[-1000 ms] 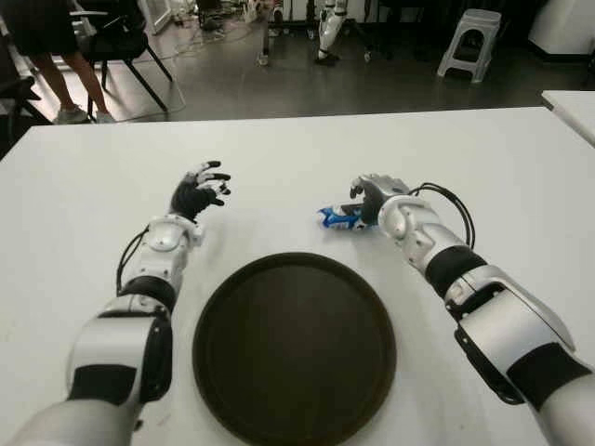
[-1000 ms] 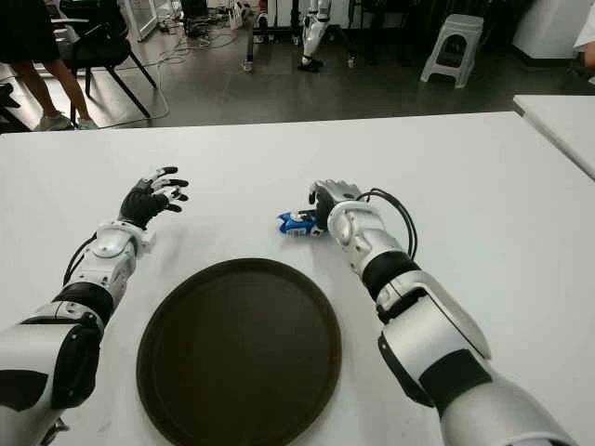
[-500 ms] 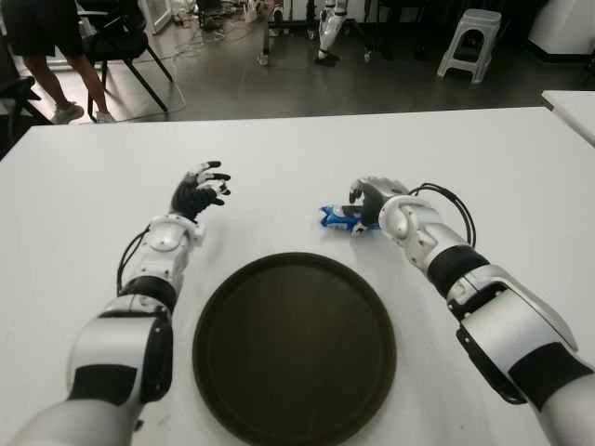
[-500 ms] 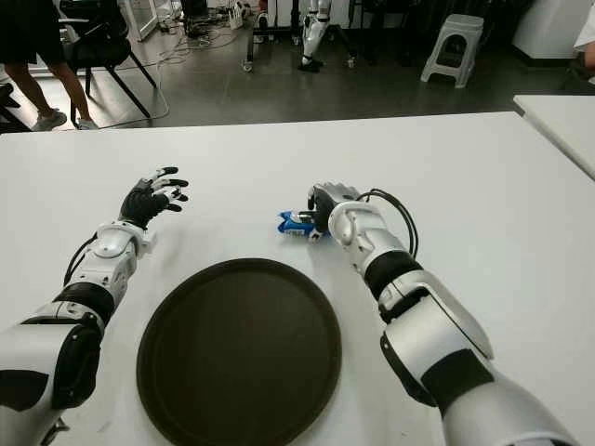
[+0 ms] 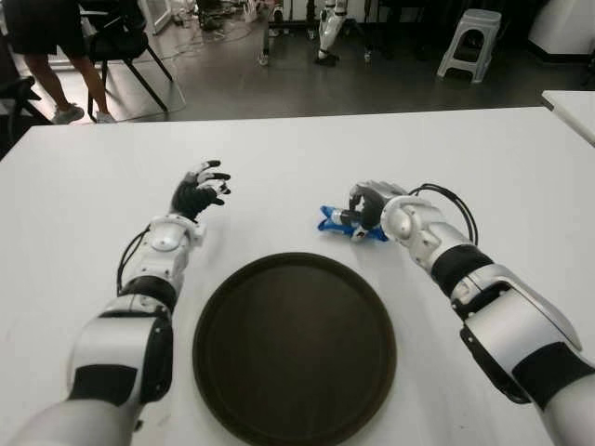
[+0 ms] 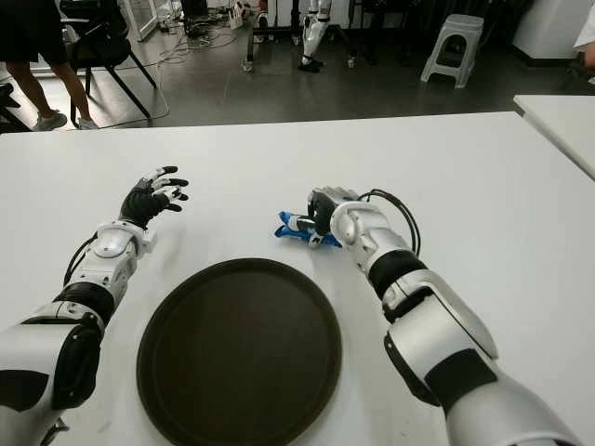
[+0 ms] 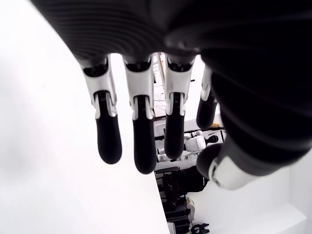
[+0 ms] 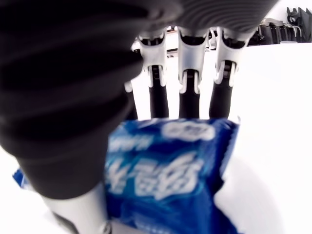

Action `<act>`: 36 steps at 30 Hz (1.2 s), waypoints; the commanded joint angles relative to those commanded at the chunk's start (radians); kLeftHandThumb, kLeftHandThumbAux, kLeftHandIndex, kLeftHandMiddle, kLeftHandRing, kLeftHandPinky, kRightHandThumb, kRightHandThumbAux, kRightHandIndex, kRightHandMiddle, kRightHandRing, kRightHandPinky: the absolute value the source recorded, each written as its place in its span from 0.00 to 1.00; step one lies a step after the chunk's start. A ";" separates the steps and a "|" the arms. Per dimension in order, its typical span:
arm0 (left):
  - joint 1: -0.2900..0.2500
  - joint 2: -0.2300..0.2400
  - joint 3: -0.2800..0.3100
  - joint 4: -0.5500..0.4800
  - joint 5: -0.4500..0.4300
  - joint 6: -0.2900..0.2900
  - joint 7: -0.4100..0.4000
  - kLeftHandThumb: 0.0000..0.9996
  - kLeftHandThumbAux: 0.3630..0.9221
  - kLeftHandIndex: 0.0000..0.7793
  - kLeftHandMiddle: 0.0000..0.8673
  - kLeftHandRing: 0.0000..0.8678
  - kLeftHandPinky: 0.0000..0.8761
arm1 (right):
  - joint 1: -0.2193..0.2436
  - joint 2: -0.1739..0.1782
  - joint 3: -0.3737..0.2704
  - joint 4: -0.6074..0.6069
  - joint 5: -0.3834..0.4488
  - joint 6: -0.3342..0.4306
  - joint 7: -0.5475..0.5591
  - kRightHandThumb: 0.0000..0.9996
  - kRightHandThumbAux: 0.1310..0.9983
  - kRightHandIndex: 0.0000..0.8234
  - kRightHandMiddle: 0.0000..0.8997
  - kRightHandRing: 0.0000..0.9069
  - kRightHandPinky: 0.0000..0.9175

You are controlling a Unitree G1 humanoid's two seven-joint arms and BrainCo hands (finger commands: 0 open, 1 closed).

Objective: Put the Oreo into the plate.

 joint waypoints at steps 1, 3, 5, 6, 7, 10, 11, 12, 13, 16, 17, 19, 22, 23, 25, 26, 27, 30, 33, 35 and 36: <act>0.000 0.000 0.000 0.000 0.000 -0.001 0.000 0.22 0.61 0.24 0.37 0.45 0.49 | 0.000 -0.001 0.000 0.000 0.001 -0.003 0.002 0.00 0.86 0.45 0.42 0.39 0.35; 0.001 0.001 -0.002 0.000 0.003 -0.005 -0.001 0.21 0.61 0.24 0.38 0.45 0.49 | -0.001 -0.001 -0.001 0.002 0.002 -0.008 0.010 0.00 0.84 0.36 0.34 0.31 0.27; 0.002 0.002 -0.005 0.000 0.006 -0.010 0.000 0.21 0.60 0.24 0.38 0.45 0.49 | -0.003 -0.001 0.001 0.001 0.002 -0.007 0.023 0.00 0.83 0.30 0.29 0.27 0.22; 0.002 0.002 -0.006 0.000 0.007 -0.012 0.000 0.21 0.60 0.24 0.38 0.45 0.49 | -0.006 0.000 0.003 -0.001 0.001 -0.002 0.038 0.00 0.82 0.28 0.28 0.25 0.20; 0.003 0.003 -0.008 0.000 0.009 -0.014 0.000 0.21 0.60 0.24 0.38 0.45 0.50 | -0.009 0.001 0.005 -0.002 0.000 0.002 0.049 0.00 0.80 0.23 0.23 0.22 0.16; 0.003 0.003 -0.011 0.000 0.010 -0.017 0.002 0.21 0.60 0.24 0.38 0.46 0.50 | -0.012 0.002 0.007 -0.005 -0.002 0.007 0.071 0.00 0.78 0.16 0.18 0.17 0.11; 0.003 0.004 -0.012 0.000 0.011 -0.017 0.002 0.20 0.59 0.24 0.38 0.46 0.49 | -0.013 0.002 0.009 -0.005 -0.003 0.008 0.079 0.00 0.77 0.13 0.16 0.14 0.10; 0.004 0.004 -0.014 0.000 0.013 -0.018 0.003 0.20 0.58 0.25 0.38 0.46 0.49 | -0.015 0.001 0.010 -0.004 -0.002 0.004 0.093 0.00 0.77 0.12 0.14 0.13 0.09; 0.004 0.005 -0.016 0.000 0.013 -0.018 0.002 0.19 0.58 0.25 0.38 0.46 0.49 | -0.016 0.000 0.011 -0.003 -0.001 -0.001 0.108 0.00 0.77 0.11 0.13 0.12 0.08; 0.004 0.005 -0.017 -0.001 0.012 -0.019 -0.001 0.18 0.56 0.24 0.38 0.46 0.49 | -0.017 -0.003 0.009 -0.004 0.003 -0.008 0.130 0.00 0.78 0.07 0.11 0.09 0.06; 0.004 0.005 -0.017 -0.001 0.011 -0.020 -0.003 0.18 0.56 0.24 0.38 0.46 0.49 | -0.016 -0.003 0.008 -0.004 0.004 -0.008 0.135 0.00 0.78 0.06 0.10 0.08 0.06; 0.005 0.005 -0.016 -0.001 0.009 -0.021 -0.003 0.19 0.57 0.24 0.38 0.46 0.50 | -0.015 -0.002 0.005 -0.004 0.006 -0.009 0.139 0.00 0.78 0.05 0.09 0.07 0.06; 0.006 0.004 -0.014 -0.002 0.005 -0.023 -0.003 0.19 0.58 0.25 0.38 0.47 0.52 | -0.012 -0.001 0.000 -0.001 0.009 -0.012 0.132 0.00 0.75 0.03 0.08 0.06 0.05; 0.006 0.004 -0.014 -0.001 0.005 -0.023 -0.003 0.20 0.58 0.25 0.38 0.47 0.52 | -0.011 -0.001 -0.001 -0.001 0.009 -0.012 0.130 0.00 0.75 0.03 0.07 0.05 0.05; 0.006 0.003 -0.012 -0.001 0.002 -0.023 -0.004 0.20 0.58 0.25 0.38 0.47 0.52 | -0.009 0.000 -0.004 0.001 0.010 -0.015 0.121 0.00 0.74 0.02 0.07 0.05 0.04; 0.006 0.002 -0.010 -0.001 0.000 -0.023 -0.005 0.20 0.58 0.25 0.38 0.47 0.52 | -0.007 0.000 -0.006 0.001 0.011 -0.018 0.116 0.00 0.73 0.02 0.07 0.04 0.04; 0.006 0.001 -0.008 -0.001 -0.002 -0.023 -0.006 0.21 0.57 0.25 0.38 0.47 0.52 | -0.007 0.000 -0.008 0.001 0.012 -0.018 0.112 0.00 0.73 0.02 0.07 0.04 0.05; 0.006 0.001 -0.005 -0.002 -0.005 -0.023 -0.011 0.23 0.57 0.25 0.38 0.46 0.52 | -0.005 0.002 -0.012 0.004 0.013 -0.019 0.103 0.00 0.72 0.03 0.07 0.04 0.05; 0.006 0.001 -0.005 -0.002 -0.006 -0.023 -0.016 0.23 0.57 0.25 0.38 0.46 0.52 | -0.003 0.002 -0.014 0.006 0.013 -0.024 0.094 0.00 0.71 0.03 0.07 0.04 0.06; 0.006 0.002 -0.005 -0.002 -0.005 -0.023 -0.019 0.23 0.56 0.25 0.38 0.46 0.51 | -0.001 0.001 -0.016 0.006 0.013 -0.030 0.086 0.00 0.71 0.04 0.08 0.04 0.06; 0.006 0.002 -0.004 -0.002 -0.005 -0.023 -0.020 0.22 0.55 0.25 0.37 0.46 0.50 | 0.000 0.001 -0.017 0.005 0.013 -0.031 0.085 0.00 0.72 0.04 0.08 0.05 0.06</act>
